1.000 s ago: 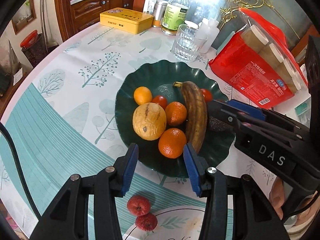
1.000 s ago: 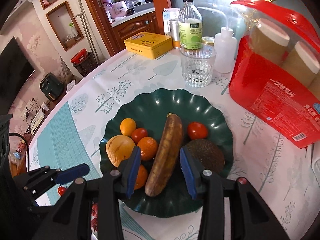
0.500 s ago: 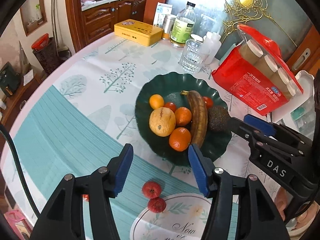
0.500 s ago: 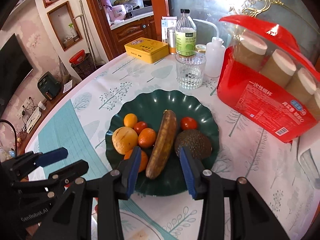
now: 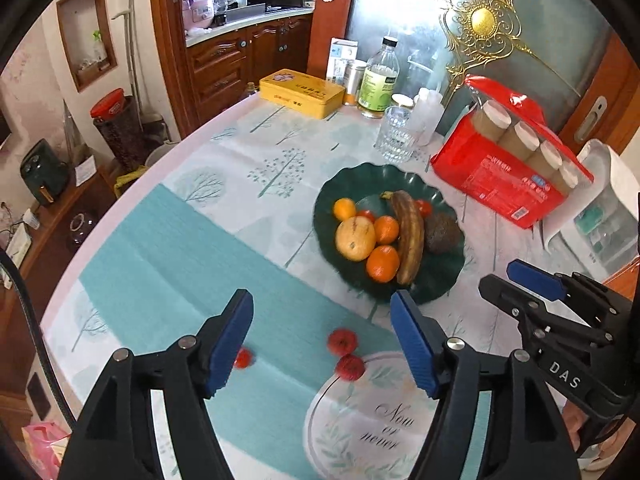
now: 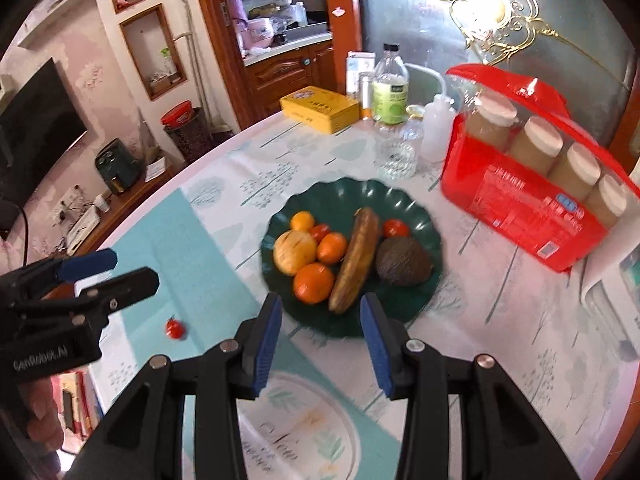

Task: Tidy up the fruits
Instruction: 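Withdraw both tools toward the remaining red fruits on the cloth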

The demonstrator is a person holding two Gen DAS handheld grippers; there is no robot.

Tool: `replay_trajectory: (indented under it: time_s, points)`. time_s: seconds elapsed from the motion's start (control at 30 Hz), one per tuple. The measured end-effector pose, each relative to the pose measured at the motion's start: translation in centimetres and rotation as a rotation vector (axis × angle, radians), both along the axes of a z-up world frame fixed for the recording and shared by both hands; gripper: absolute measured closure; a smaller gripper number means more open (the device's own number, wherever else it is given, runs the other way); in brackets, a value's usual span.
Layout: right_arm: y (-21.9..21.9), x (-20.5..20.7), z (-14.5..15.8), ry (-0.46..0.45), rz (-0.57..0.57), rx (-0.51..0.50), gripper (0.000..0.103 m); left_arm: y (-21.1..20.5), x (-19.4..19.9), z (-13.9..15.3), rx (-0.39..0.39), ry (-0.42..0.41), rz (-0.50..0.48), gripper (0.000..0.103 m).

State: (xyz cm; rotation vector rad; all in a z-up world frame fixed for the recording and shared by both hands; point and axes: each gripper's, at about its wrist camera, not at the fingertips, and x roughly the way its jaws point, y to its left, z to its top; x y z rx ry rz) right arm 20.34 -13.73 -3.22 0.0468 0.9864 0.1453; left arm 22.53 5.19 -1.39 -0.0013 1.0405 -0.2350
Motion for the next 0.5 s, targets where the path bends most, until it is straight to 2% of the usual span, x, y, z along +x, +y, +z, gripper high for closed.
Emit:
replay_trajectory:
  time_s: [0.27,0.5]
  points:
    - [2.3,-3.2,-1.6,0.038,0.042,0.028,0.062,3.1,-3.8,-0.6,0.038,0.0,0.024,0.03]
    - [4.1,-4.4,-4.1,0.082,0.058,0.043,0.062,5.3,-5.9,-3.4,0.05,0.033,0.053,0.029]
